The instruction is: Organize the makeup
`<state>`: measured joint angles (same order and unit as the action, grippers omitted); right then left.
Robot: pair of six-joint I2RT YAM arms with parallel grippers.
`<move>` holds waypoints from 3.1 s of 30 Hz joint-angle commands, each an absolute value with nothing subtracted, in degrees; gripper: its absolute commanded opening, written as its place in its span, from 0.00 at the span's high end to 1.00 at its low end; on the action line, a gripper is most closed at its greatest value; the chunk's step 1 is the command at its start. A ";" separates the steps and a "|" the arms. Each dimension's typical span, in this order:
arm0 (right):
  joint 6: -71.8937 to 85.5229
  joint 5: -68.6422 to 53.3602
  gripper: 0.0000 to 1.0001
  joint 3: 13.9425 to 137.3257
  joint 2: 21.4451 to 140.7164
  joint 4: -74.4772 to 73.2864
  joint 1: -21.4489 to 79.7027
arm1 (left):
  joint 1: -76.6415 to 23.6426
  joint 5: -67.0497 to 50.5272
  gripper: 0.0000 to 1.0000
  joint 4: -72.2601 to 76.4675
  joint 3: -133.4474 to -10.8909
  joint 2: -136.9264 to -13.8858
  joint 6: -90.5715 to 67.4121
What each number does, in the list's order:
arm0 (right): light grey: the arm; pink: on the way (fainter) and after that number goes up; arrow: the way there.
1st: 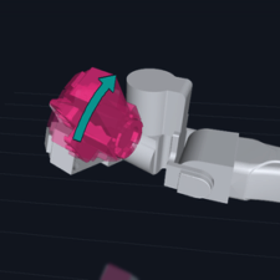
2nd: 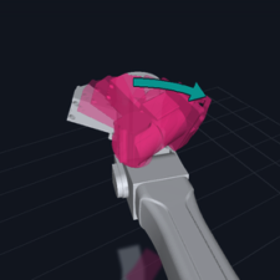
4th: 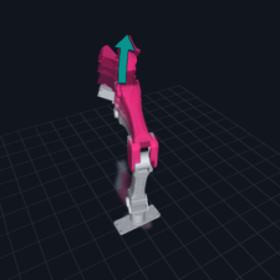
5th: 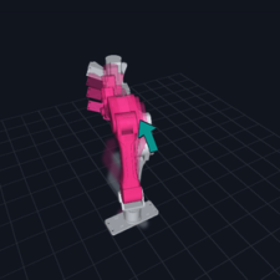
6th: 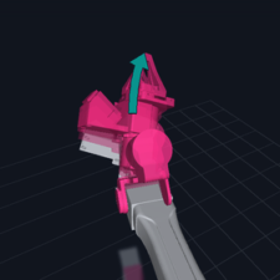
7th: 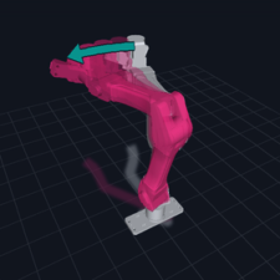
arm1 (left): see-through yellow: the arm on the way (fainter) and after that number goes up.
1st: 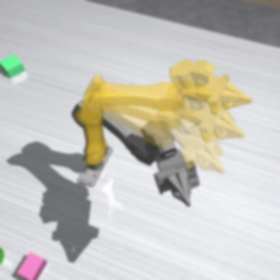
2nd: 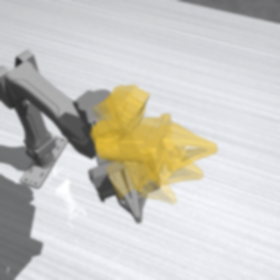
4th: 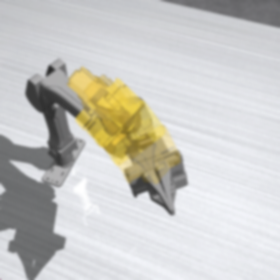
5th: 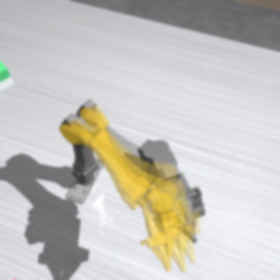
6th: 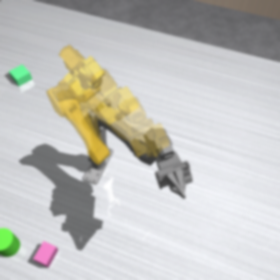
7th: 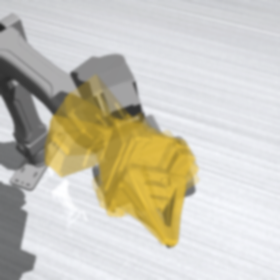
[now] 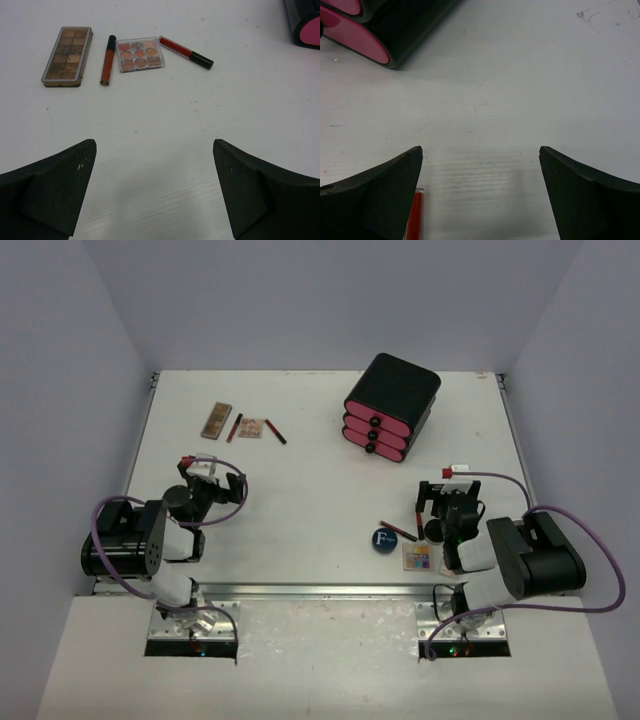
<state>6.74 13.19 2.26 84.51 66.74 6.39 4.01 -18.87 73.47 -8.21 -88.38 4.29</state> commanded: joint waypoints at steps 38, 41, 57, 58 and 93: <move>18.24 -3.52 0.15 91.01 102.83 -5.54 5.54 | -34.59 -8.13 0.29 -6.74 -86.71 -101.86 13.09; 18.90 -3.72 0.22 95.84 108.11 -6.29 5.54 | -36.39 -5.90 0.29 -8.46 -93.47 -108.95 10.88; 16.30 -4.05 0.33 89.99 112.70 -1.33 6.18 | -40.98 3.95 0.36 -9.58 -107.75 -122.96 8.48; 16.13 -3.77 0.34 88.95 112.16 -0.37 6.28 | -41.07 4.63 0.38 -9.57 -107.97 -123.16 8.31; 11.86 -2.86 0.31 81.80 108.48 0.18 7.73 | -41.31 6.20 0.94 -13.16 -83.17 -103.34 6.77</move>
